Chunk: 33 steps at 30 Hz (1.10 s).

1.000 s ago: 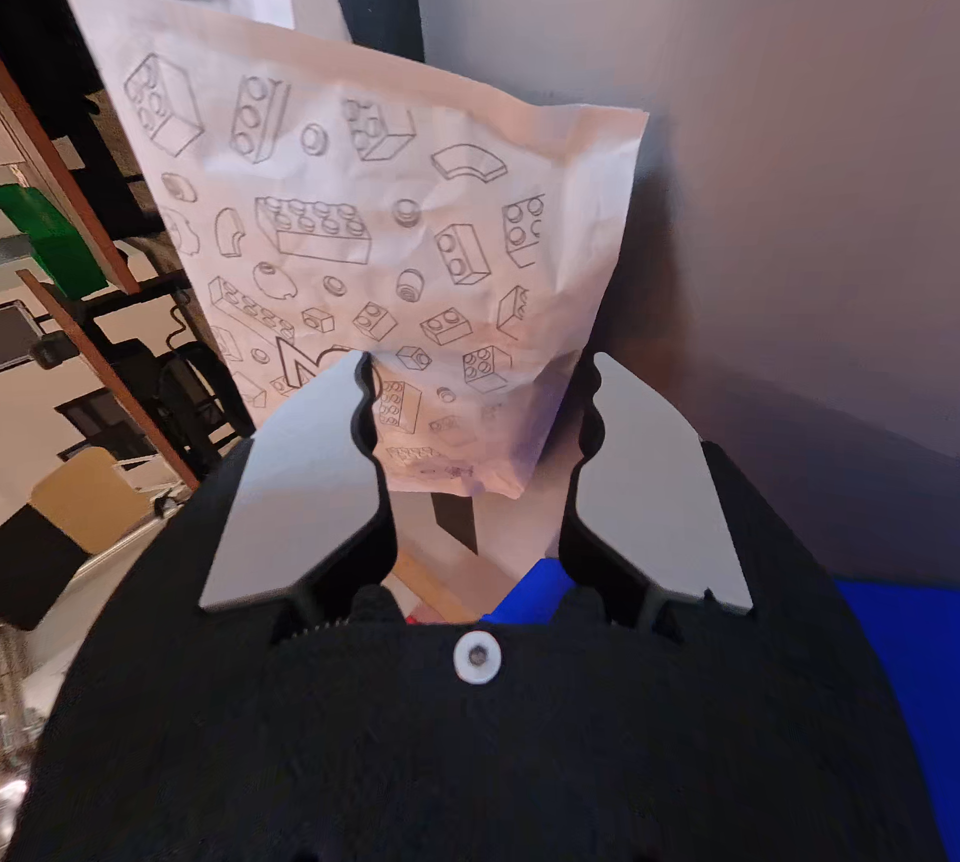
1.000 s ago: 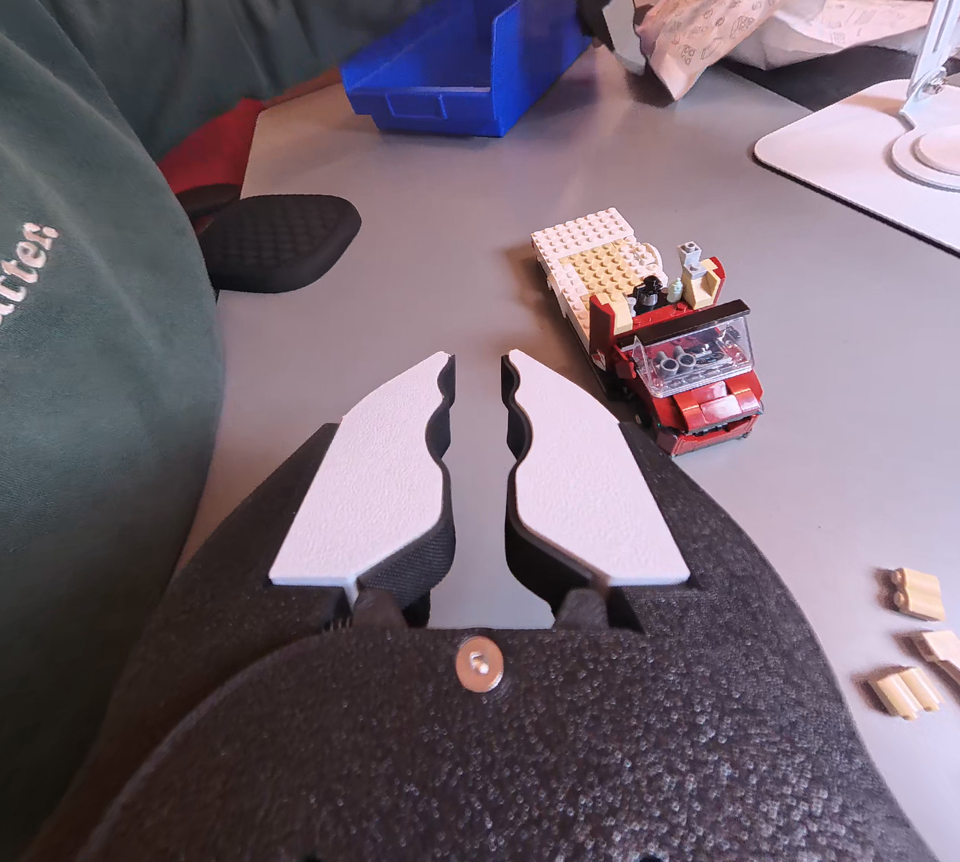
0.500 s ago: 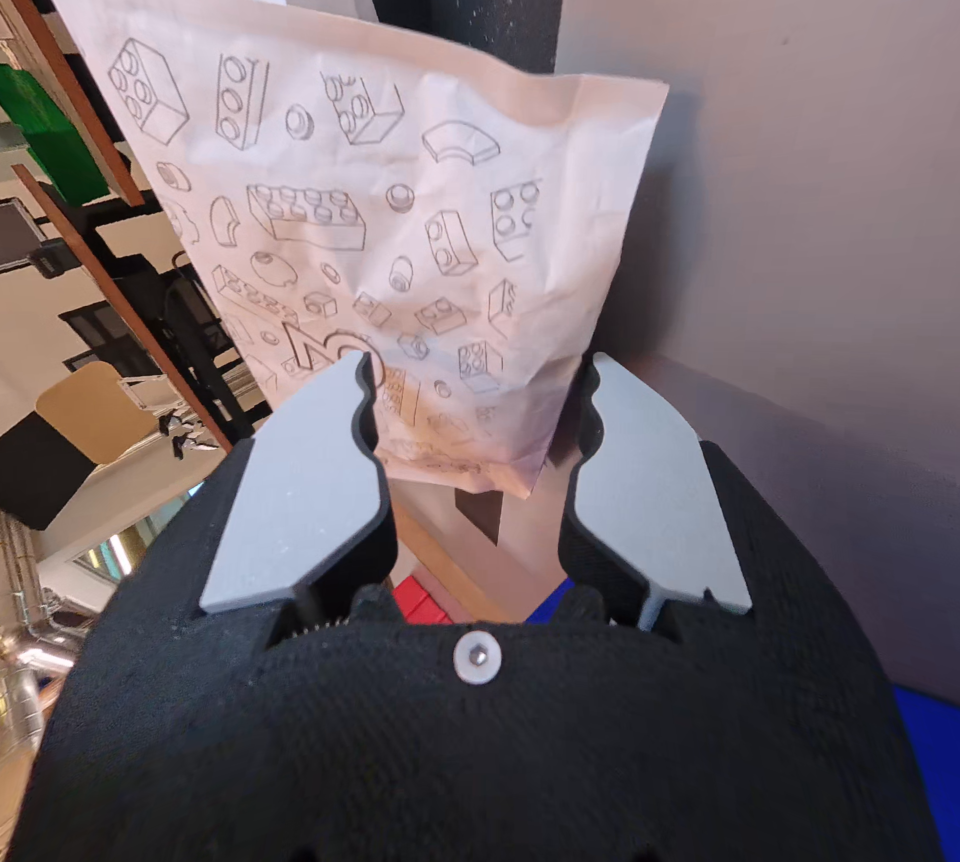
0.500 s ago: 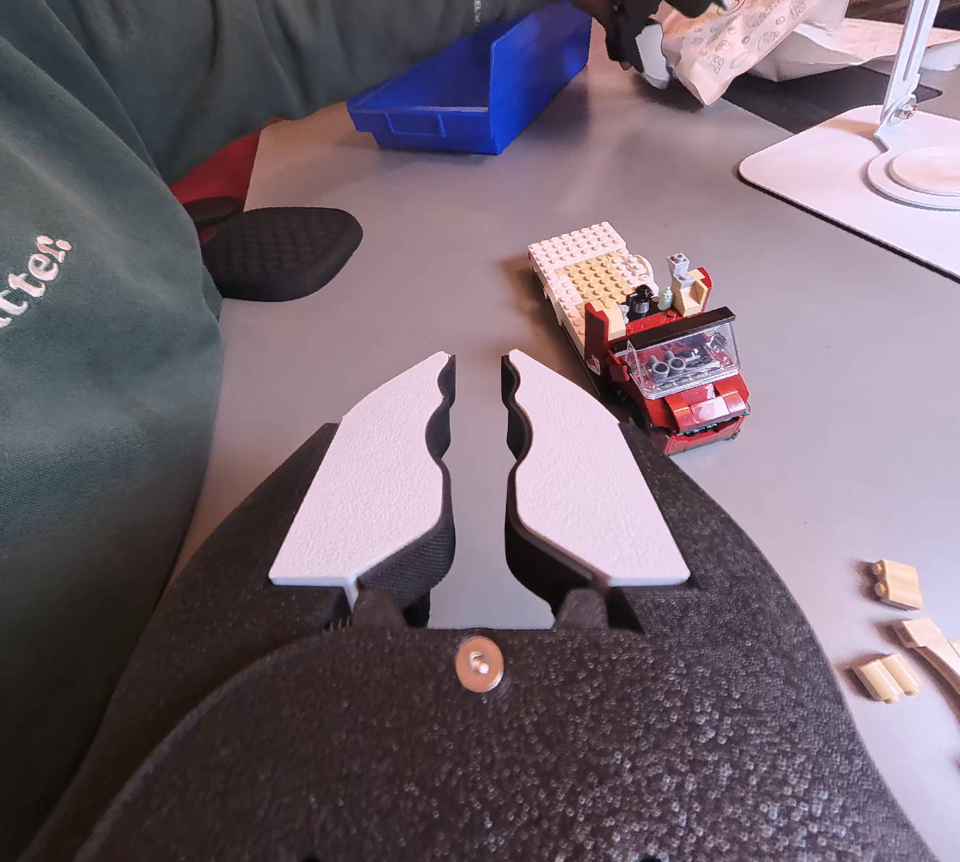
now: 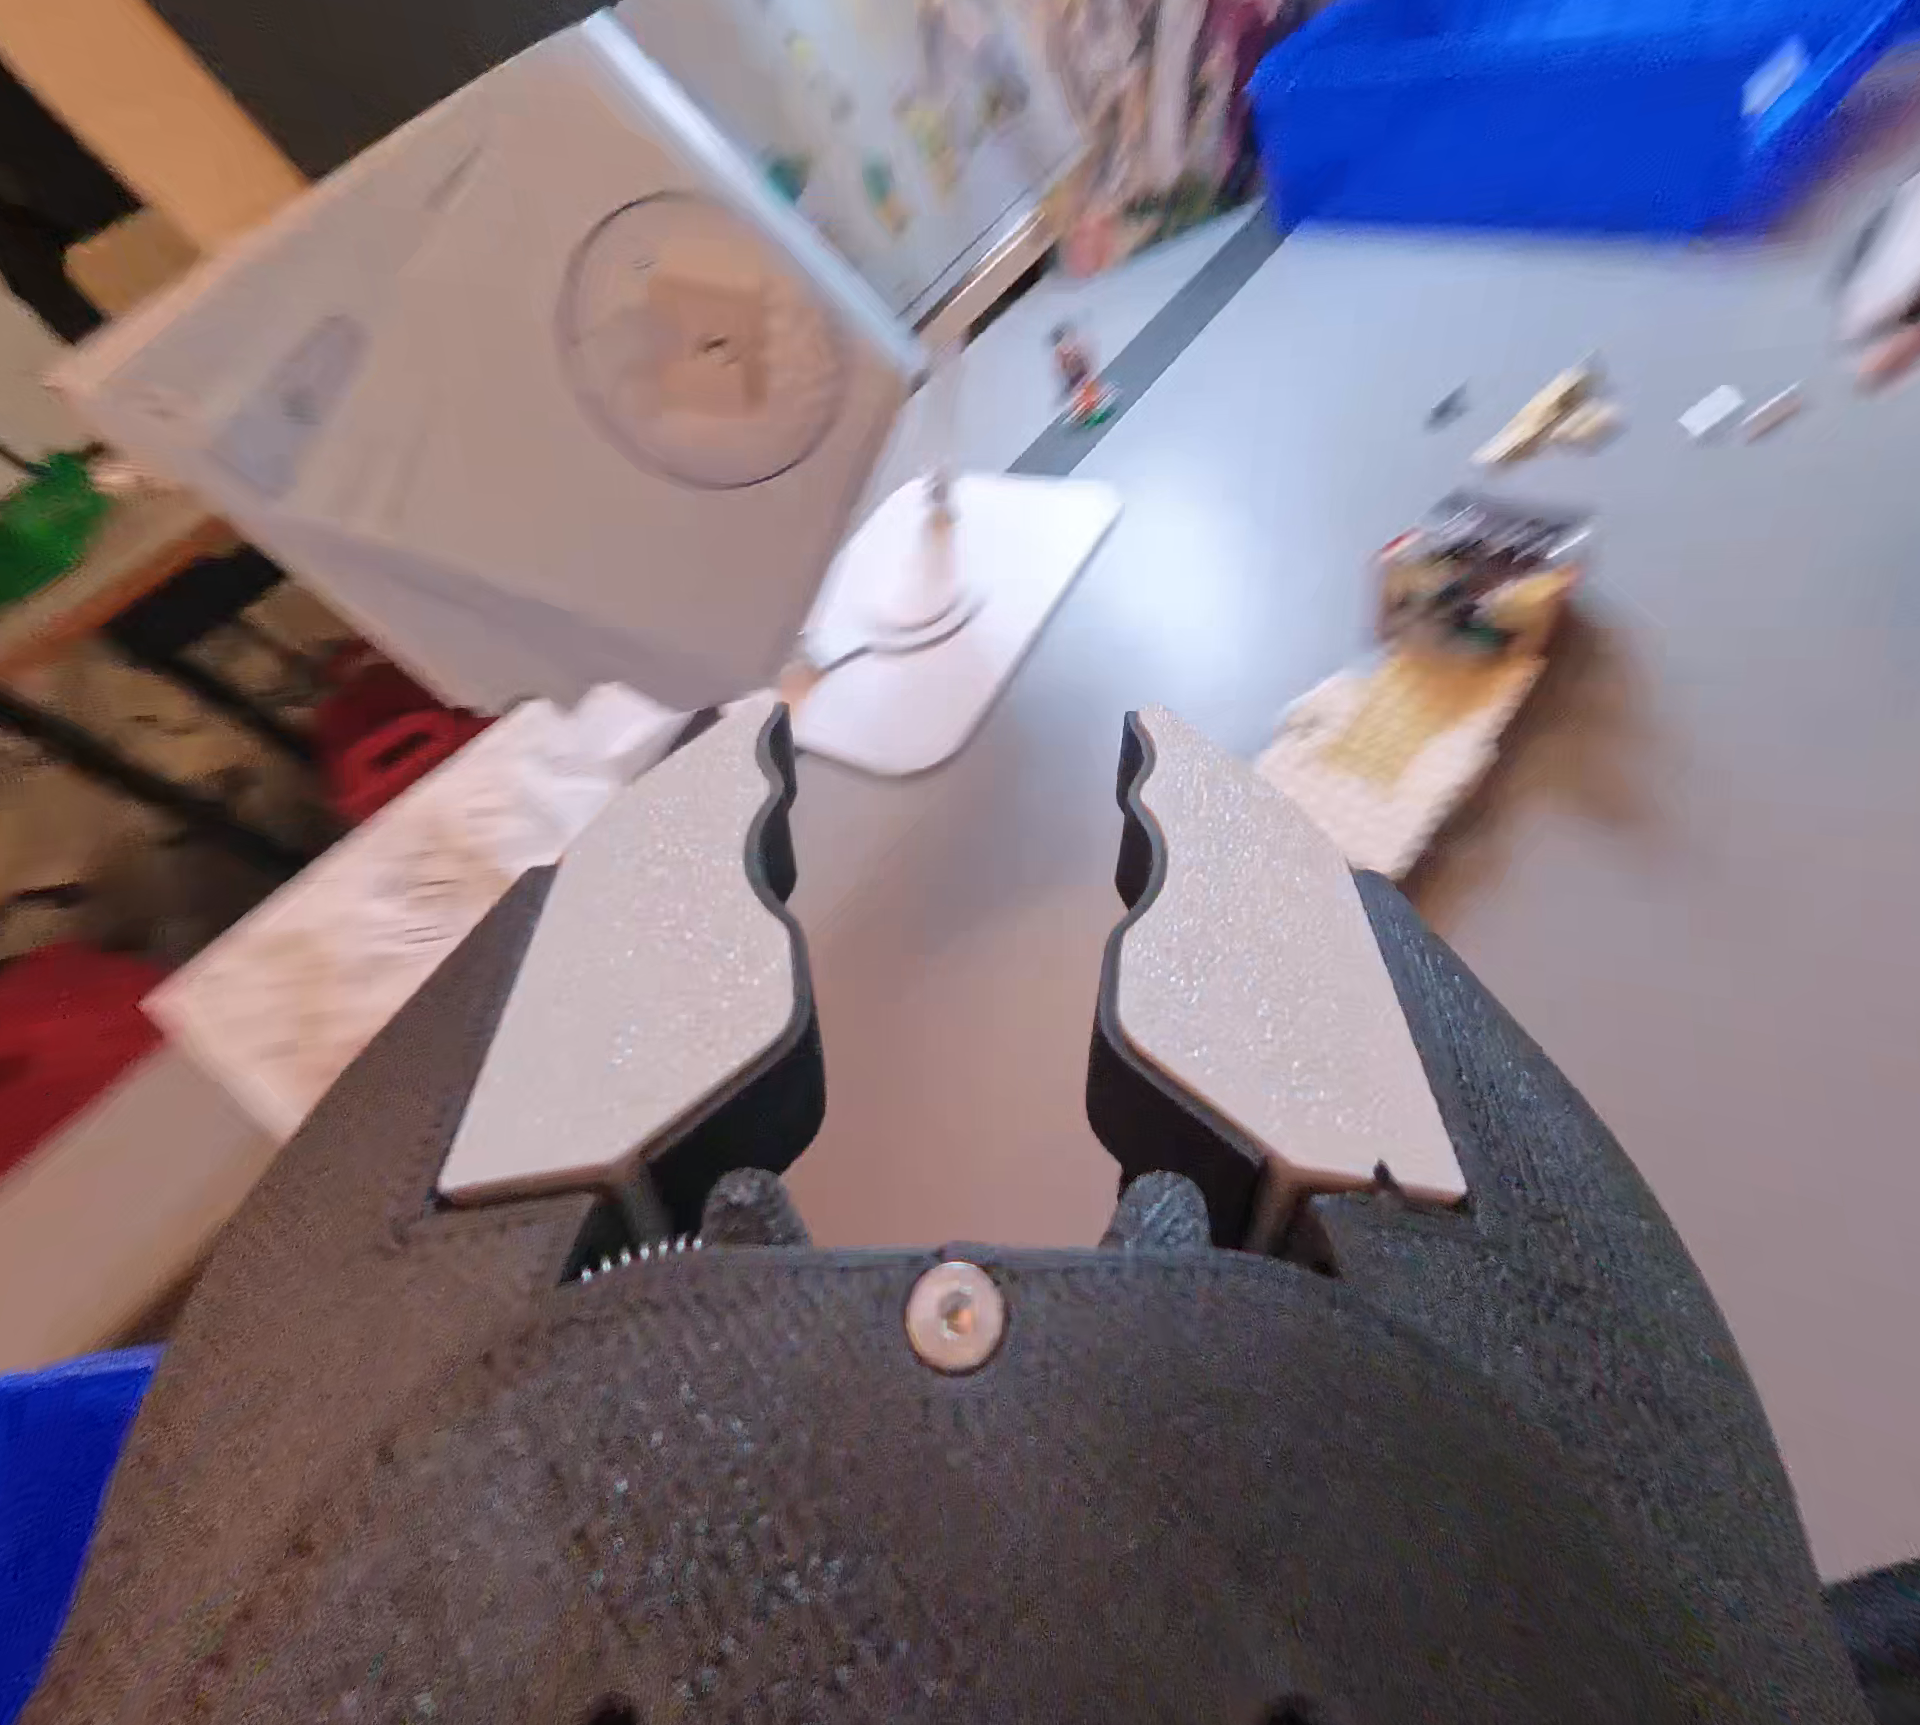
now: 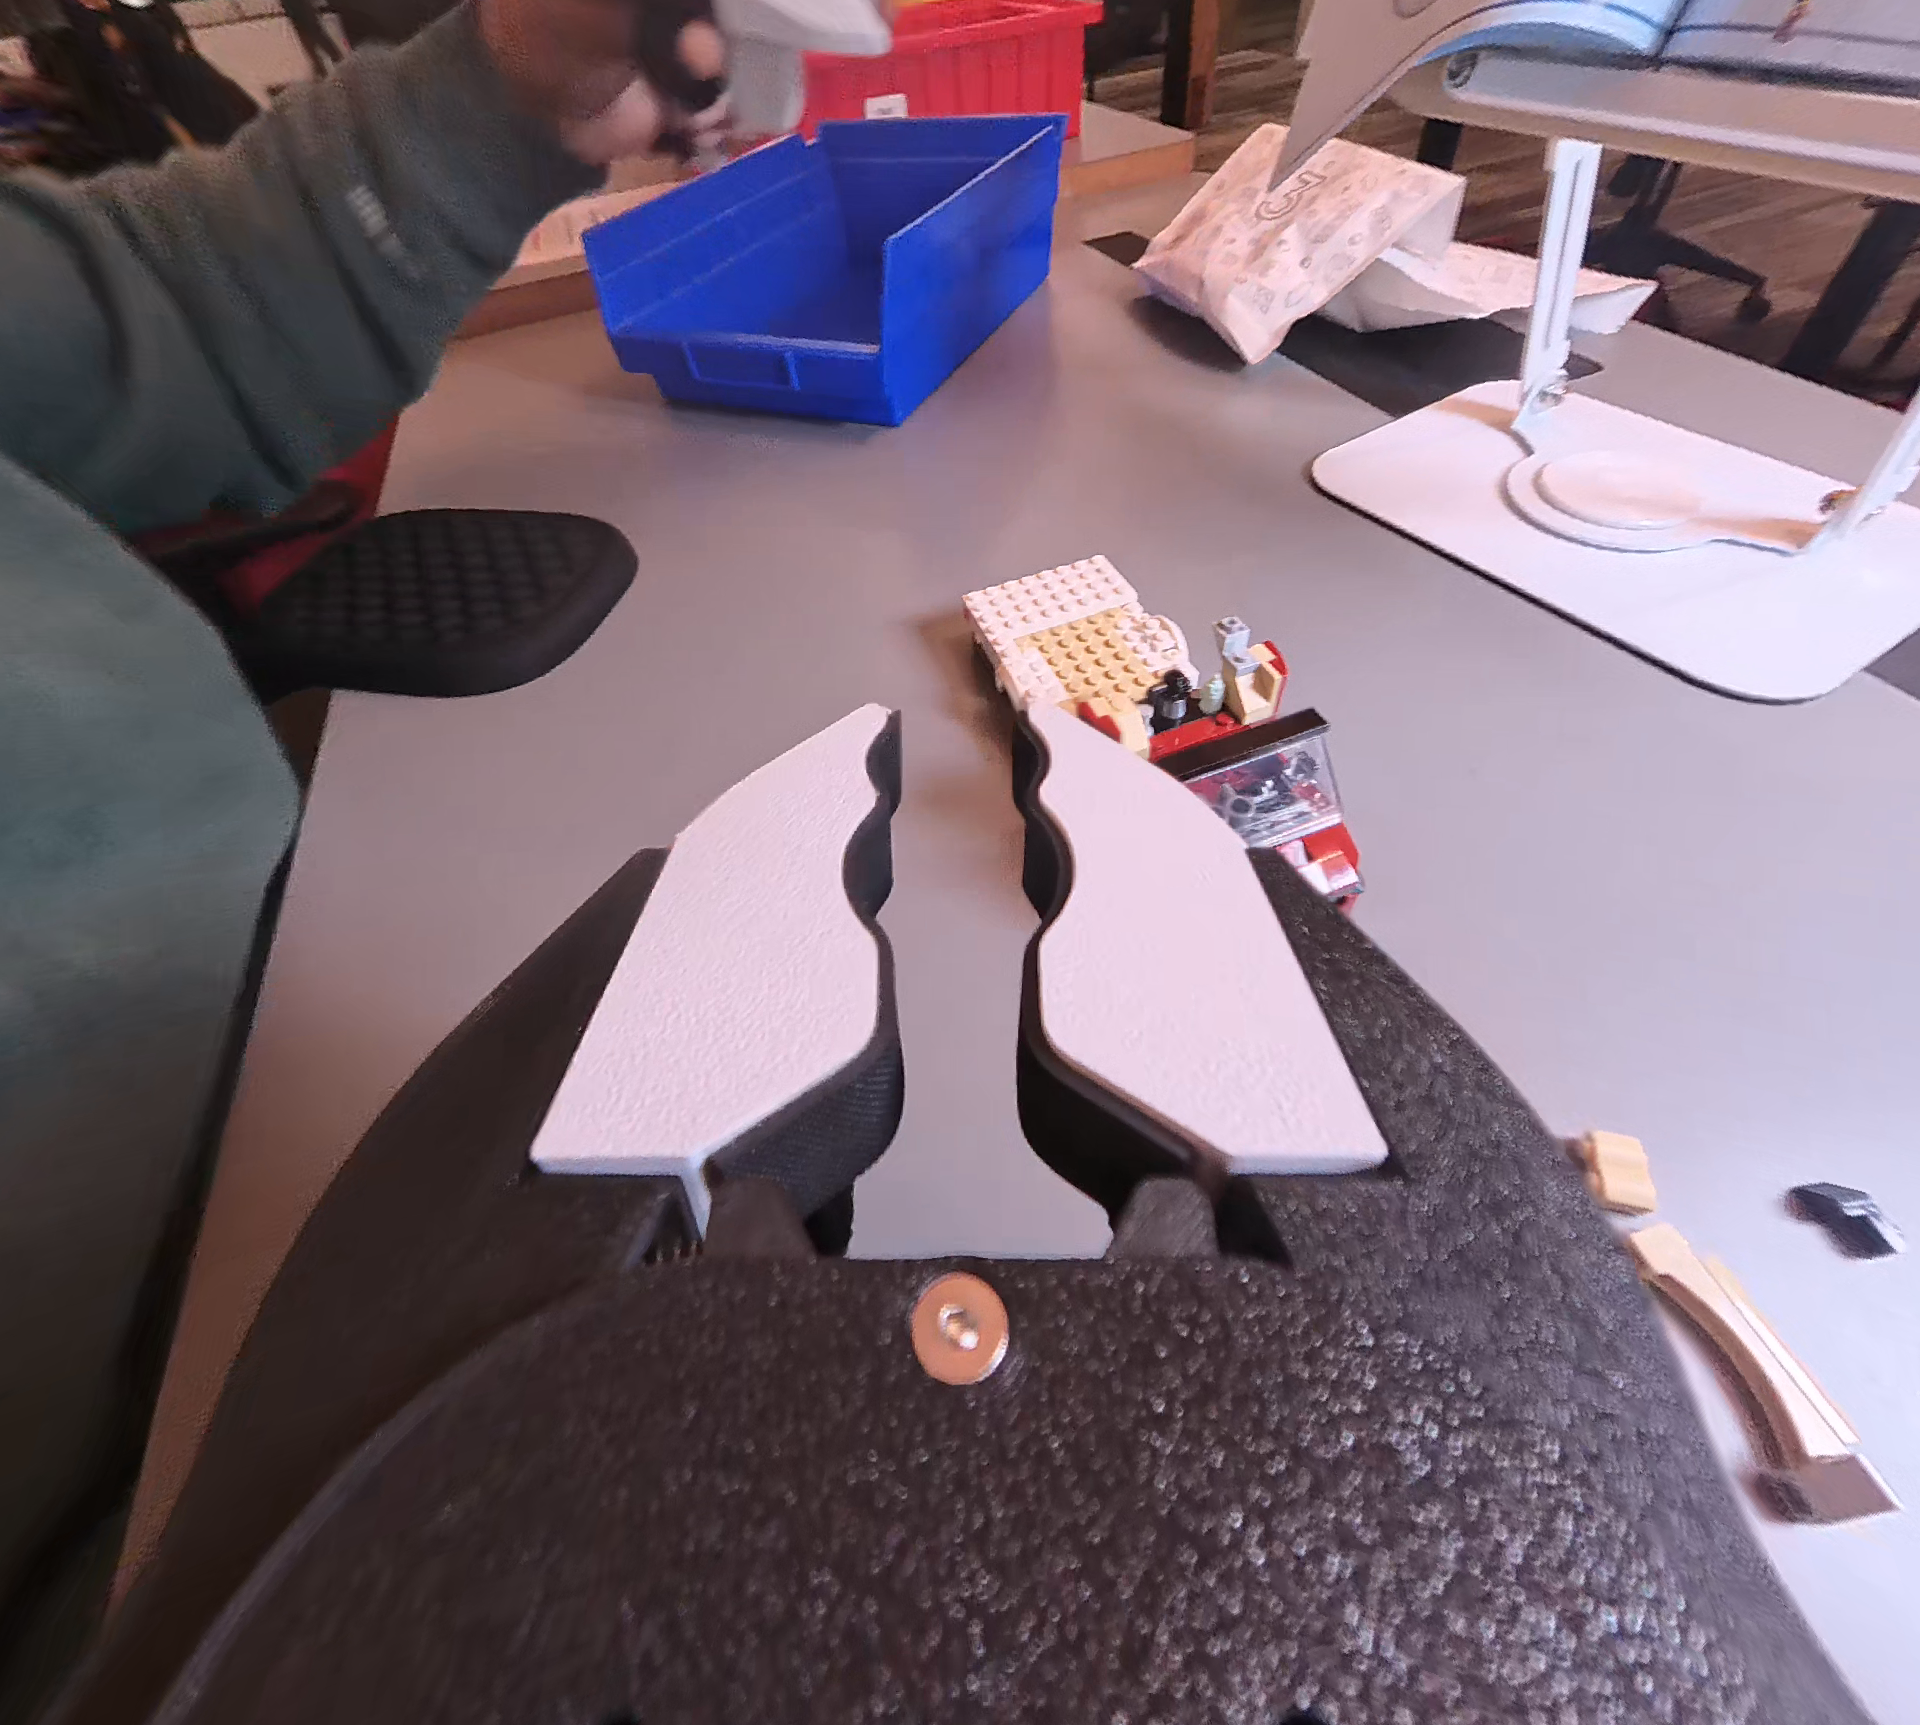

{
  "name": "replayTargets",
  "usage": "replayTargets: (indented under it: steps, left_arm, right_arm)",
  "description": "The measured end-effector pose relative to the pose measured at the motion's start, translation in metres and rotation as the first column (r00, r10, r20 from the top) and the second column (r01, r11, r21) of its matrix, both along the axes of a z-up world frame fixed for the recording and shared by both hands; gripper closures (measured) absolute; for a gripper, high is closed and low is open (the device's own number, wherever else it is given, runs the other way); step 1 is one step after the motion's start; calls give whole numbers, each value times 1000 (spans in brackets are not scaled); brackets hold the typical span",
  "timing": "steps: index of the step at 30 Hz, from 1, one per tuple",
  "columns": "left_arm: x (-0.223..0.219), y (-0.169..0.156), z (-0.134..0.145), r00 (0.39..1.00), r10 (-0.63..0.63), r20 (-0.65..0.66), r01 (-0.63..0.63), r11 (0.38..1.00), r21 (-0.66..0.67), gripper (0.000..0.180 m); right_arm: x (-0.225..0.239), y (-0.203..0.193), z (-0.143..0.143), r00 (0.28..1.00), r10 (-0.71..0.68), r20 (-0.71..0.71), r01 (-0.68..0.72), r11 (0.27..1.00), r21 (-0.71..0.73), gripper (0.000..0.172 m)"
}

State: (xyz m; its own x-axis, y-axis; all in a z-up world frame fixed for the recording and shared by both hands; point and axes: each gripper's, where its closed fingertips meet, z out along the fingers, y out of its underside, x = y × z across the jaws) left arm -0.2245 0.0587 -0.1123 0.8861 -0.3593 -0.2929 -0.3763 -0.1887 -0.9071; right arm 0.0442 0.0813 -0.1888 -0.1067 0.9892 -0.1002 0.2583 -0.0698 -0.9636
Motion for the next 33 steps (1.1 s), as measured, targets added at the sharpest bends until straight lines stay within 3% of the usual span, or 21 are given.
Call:
replayTargets:
  steps: [2,5,9,14,20,23,28,33]
  left_arm:
    - [43,-19,-10,983,-51,177,43,998,44,122]
    - [83,-31,-36,943,-72,326,55,997,61,124]
    - [102,-25,-79,949,-62,310,62,998,9,125]
    - [102,-16,-114,971,-54,231,59,998,-14,123]
    - [90,-15,-110,980,-29,199,24,999,30,119]
    - [80,-16,-108,982,-2,187,-6,999,39,122]
    - [67,-14,-109,981,31,193,-40,998,41,122]
    - [68,-13,-114,983,20,185,-25,999,28,121]
  right_arm:
    - [-2,5,2,999,-43,-8,43,999,20,150]
    - [-3,13,4,994,-108,-17,108,993,54,148]
    - [-1,34,-1,976,-216,-27,218,967,131,141]
    - [2,55,-17,955,-294,-41,297,942,155,108]
    - [8,75,-21,920,-386,-64,390,887,247,116]
    - [21,96,-13,871,-482,-100,487,816,311,129]
    - [52,136,-18,755,-650,-79,645,717,265,134]
    - [63,145,-15,717,-689,-100,692,688,220,135]
